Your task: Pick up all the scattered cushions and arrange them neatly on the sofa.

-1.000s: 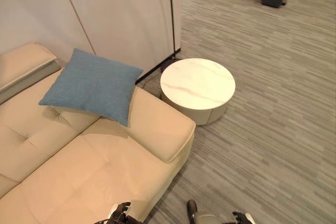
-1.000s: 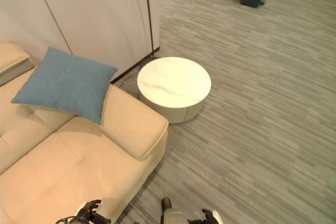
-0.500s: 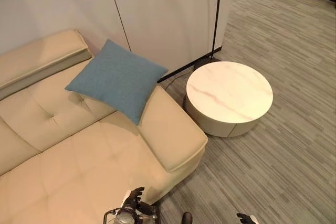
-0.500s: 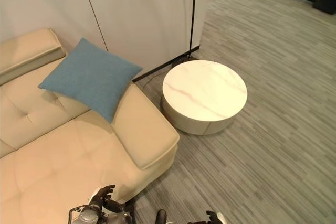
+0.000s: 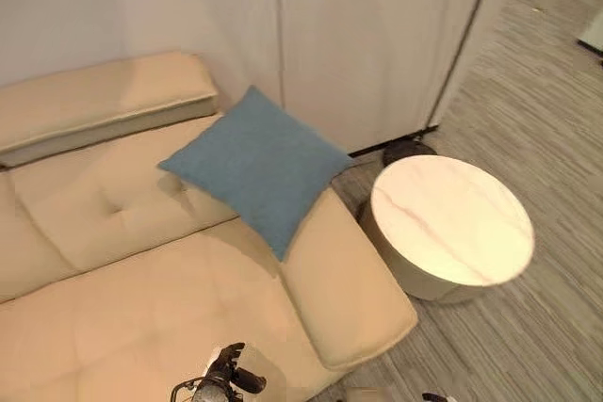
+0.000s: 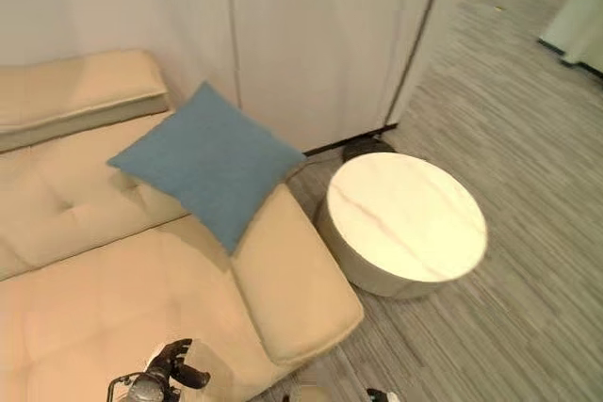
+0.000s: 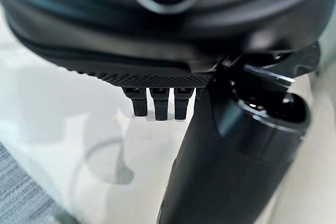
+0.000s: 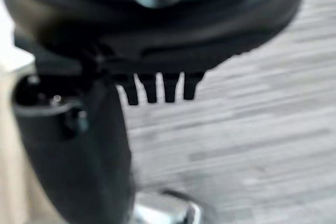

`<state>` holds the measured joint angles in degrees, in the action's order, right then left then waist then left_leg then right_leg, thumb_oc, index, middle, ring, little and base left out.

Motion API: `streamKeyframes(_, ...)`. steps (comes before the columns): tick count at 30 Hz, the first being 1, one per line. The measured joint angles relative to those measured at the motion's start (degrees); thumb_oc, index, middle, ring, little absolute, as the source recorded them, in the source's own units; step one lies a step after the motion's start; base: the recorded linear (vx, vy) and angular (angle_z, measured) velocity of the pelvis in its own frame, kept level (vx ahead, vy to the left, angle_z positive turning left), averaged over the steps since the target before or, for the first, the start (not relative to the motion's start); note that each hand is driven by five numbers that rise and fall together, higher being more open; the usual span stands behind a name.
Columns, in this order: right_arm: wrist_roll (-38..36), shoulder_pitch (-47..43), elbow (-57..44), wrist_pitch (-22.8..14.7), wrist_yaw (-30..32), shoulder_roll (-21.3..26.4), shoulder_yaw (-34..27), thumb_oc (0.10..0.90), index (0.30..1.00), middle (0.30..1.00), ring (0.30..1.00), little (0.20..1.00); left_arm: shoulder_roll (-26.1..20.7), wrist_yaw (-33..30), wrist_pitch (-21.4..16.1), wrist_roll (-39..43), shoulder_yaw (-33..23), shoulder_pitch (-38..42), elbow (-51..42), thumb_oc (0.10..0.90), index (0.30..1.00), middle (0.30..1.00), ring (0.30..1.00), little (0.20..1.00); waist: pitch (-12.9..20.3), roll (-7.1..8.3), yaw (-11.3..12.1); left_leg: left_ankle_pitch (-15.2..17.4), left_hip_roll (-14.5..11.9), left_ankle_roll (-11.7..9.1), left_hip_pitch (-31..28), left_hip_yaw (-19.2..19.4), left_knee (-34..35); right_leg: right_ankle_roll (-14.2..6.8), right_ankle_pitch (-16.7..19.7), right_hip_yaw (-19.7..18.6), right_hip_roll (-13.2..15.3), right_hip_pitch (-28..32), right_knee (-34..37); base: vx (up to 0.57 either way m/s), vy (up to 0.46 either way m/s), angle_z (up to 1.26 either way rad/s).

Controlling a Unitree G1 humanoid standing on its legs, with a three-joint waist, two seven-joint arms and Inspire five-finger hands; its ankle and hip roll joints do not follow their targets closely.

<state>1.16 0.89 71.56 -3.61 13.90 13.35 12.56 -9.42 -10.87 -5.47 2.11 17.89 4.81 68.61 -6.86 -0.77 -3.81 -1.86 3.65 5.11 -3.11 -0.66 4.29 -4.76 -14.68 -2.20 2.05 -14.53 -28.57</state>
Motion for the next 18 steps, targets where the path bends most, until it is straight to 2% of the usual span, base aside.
streamKeyframes(2, -2.62, -1.76, 1.10, -0.39, -5.15, 1.24, -1.99, 0.800, 0.900, 0.900, 0.900, 0.900, -0.18, 0.32, -0.16, -0.01, -0.26, -0.23, 0.47, 0.800, 0.900, 0.900, 0.900, 0.900, -0.20, -0.27, -0.22, 0.69, 0.30, -0.89, -0.35, -1.57, -0.41, -0.46, 1.46, -2.31, -0.13, -1.33, 4.87, 0.06, -0.159, 0.51)
streamKeyframes(3, -3.36, -1.61, 0.97, -0.69, -4.16, 1.11, -2.07, 0.800, 0.900, 0.900, 0.900, 0.900, -0.56, -0.11, -0.12, 0.06, -0.22, -0.24, 0.38, 0.800, 0.900, 0.900, 0.900, 0.900, -0.07, -0.13, 0.11, 1.00, 0.06, -1.20, -0.32, -2.17, -0.09, 0.37, 2.51, -3.43, -0.32, -1.12, 7.09, 0.00, -0.099, 0.56)
streamKeyframes(4, -3.48, -0.68, -0.89, -0.90, -3.45, 0.27, -1.23, 0.800, 0.900, 0.900, 0.900, 0.900, -2.79, -0.19, -0.18, 0.05, -0.26, 0.09, 0.05, 0.800, 0.900, 0.900, 0.900, 0.900, -0.48, 1.10, -0.21, 1.16, -0.60, -2.16, 0.20, -3.73, -0.47, 1.53, 7.22, -3.91, -1.10, 1.31, 12.31, -0.03, -0.127, 0.48)
streamKeyframes(5, -3.45, -0.71, -0.81, -0.95, -3.67, -0.41, -0.66, 0.800, 0.900, 0.900, 0.900, 0.900, -3.39, -0.18, -0.18, 0.03, -0.26, 0.19, 0.03, 0.800, 0.900, 0.900, 0.900, 0.900, -0.74, 1.56, -0.08, 1.53, -0.81, -2.78, 0.25, -4.06, -1.00, 2.93, 11.05, -2.45, -1.13, 2.38, 14.62, 0.02, -0.158, 0.40)
streamKeyframes(6, -3.39, -0.94, 0.32, -0.90, -3.68, -0.77, -0.71, 0.800, 0.900, 0.900, 0.900, 0.900, -3.38, -0.03, -0.24, 0.03, -0.25, -0.73, -0.01, 0.800, 0.900, 0.900, 0.900, 0.900, -0.71, 1.48, 0.26, 1.75, -1.99, -3.38, 0.42, -3.80, -1.84, 3.93, 12.14, -1.27, -1.90, 4.32, 16.95, 0.02, -0.159, 0.24)
streamKeyframes(8, -2.52, -0.81, 3.13, -0.32, -3.28, -0.69, -0.71, 0.800, 0.900, 0.900, 0.900, 0.900, -1.90, 0.00, -0.48, 0.20, -1.09, -1.70, -1.00, 0.800, 0.900, 0.900, 0.900, 0.900, -0.21, 1.34, -0.02, 2.21, -3.26, -4.34, -0.79, -3.75, -1.88, 4.72, 14.16, 0.18, -2.92, 8.82, 23.12, 0.05, -0.104, 0.26)
streamKeyframes(10, -2.28, -0.24, 4.06, 0.22, -2.78, -0.60, -0.75, 0.800, 0.900, 0.900, 0.900, 0.900, -0.83, 0.08, -0.62, 0.93, -0.88, -2.81, -3.89, 0.800, 0.900, 0.900, 0.900, 0.900, 0.41, 1.82, 1.42, 2.59, -4.52, -4.97, -0.64, -3.19, -1.76, 5.39, 15.61, 0.66, -4.07, 10.75, 27.12, 0.03, -0.133, 0.13)
streamKeyframes(13, -2.00, -0.25, 3.99, 0.33, -2.02, -0.53, -0.77, 0.800, 0.900, 0.900, 0.900, 0.900, -0.24, -0.04, -0.52, 3.61, -0.91, -3.17, -6.56, 0.800, 0.900, 0.900, 0.900, 0.900, 0.93, 2.67, 1.59, 2.49, -4.92, -5.65, -0.68, -3.34, -1.52, 6.07, 18.53, 1.04, -4.42, 13.48, 32.74, 0.00, -0.115, 0.06)
streamKeyframes(18, -1.95, 0.28, 2.21, 0.30, -1.04, -0.65, -0.80, 0.800, 0.900, 0.900, 0.900, 0.900, -0.45, -1.53, -0.83, 8.06, -1.16, -4.38, -18.30, 0.800, 0.900, 0.900, 0.900, 0.900, 1.46, 2.19, 1.68, 2.32, -5.29, -6.22, -1.36, -3.97, -0.69, 5.91, 18.91, 2.14, -4.68, 14.72, 33.95, -0.03, -0.078, 0.12)
